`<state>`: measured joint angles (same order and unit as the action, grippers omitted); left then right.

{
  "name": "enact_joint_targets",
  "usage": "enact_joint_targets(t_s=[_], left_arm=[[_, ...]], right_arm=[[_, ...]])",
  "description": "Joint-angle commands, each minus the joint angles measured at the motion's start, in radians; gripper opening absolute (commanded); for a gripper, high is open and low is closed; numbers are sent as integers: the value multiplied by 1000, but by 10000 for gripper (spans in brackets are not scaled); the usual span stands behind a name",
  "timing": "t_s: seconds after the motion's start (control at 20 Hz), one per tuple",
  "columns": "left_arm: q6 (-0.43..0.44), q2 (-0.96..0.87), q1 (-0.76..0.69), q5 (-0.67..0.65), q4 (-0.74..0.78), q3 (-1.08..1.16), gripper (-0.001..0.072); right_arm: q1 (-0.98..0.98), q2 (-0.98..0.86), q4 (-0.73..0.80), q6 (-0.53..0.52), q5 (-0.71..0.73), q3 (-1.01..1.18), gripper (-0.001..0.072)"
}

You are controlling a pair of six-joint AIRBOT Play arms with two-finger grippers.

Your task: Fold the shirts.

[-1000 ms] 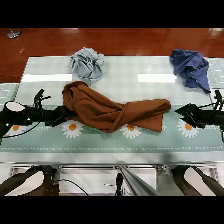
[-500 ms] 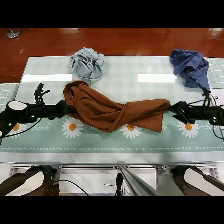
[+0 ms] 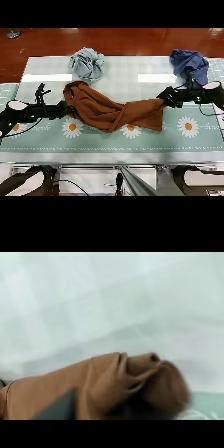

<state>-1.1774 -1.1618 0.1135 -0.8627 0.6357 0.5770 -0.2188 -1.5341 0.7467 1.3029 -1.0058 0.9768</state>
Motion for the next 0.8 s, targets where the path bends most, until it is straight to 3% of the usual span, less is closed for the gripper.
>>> enact_joint_targets(t_s=[0.0,0.2,0.4,0.5,0.65,0.75], left_arm=[[15,0,24,-15,-1,32,31],[14,10,105,-167,-103,318,31],[12,46,115,-142,-150,779,30],[-33,48,115,-144,-146,1026,29],[-101,65,115,-176,-117,1276,30],[-160,98,115,-243,9,1384,30]], right_arm=[[58,-63,18,26,-61,65,19],[58,-18,53,36,-241,381,19],[58,87,92,74,-310,888,19],[58,163,146,109,-351,1077,19],[58,357,180,112,-407,1110,19],[58,476,205,112,-483,1109,19]])
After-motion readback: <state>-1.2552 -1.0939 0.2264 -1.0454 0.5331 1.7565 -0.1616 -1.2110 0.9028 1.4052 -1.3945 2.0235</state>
